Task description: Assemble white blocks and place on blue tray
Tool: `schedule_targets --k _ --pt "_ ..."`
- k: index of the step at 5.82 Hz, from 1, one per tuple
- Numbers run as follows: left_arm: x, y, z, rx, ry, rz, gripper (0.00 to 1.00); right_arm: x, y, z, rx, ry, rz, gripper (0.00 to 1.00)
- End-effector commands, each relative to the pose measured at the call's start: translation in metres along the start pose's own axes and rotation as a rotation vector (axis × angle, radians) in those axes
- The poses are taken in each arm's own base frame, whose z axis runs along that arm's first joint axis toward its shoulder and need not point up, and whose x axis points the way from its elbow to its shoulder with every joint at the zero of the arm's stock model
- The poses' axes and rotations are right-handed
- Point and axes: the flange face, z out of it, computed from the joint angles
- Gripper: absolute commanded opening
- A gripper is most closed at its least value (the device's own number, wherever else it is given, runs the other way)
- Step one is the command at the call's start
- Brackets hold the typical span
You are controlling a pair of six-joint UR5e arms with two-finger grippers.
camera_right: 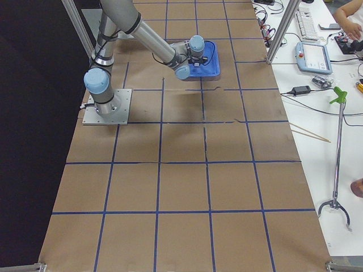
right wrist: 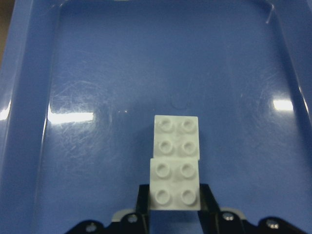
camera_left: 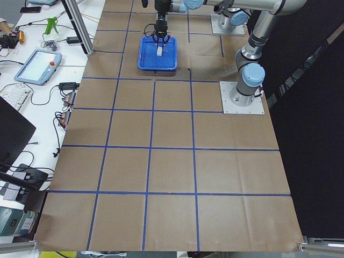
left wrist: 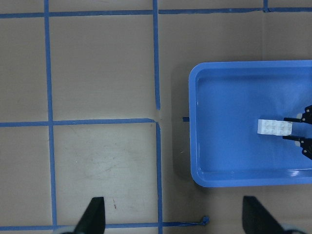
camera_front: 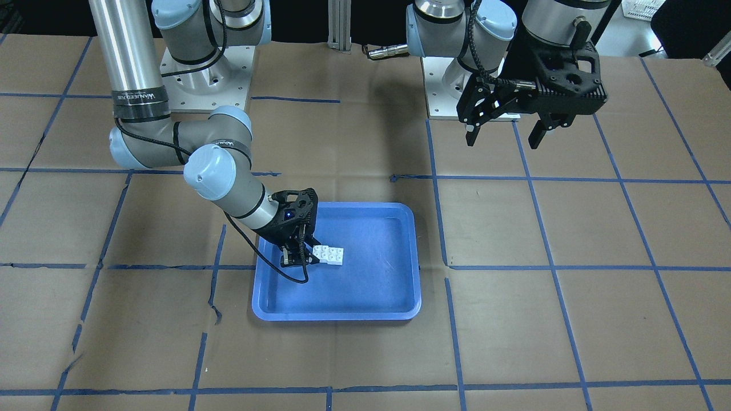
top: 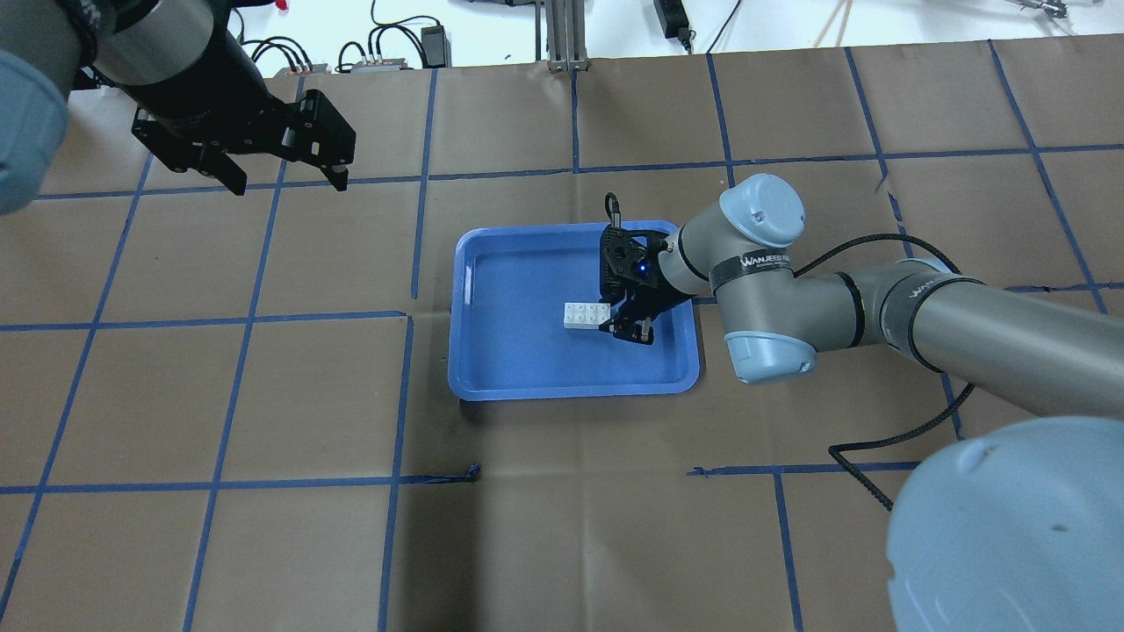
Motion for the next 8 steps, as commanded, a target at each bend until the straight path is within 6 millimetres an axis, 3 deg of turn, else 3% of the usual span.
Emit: schedule_targets --k 1,8 --pt "0.0 0.0 0.0 0.0 0.0 0.0 0.99 0.0001 -0.0005 -0.0008 0.0 0.002 0.001 0.24" --pt "0.0008 0.0004 0.0008 -0.002 0.0 0.002 0.99 0.0012 -0.0007 0.0002 0.008 0.017 0.017 0.24"
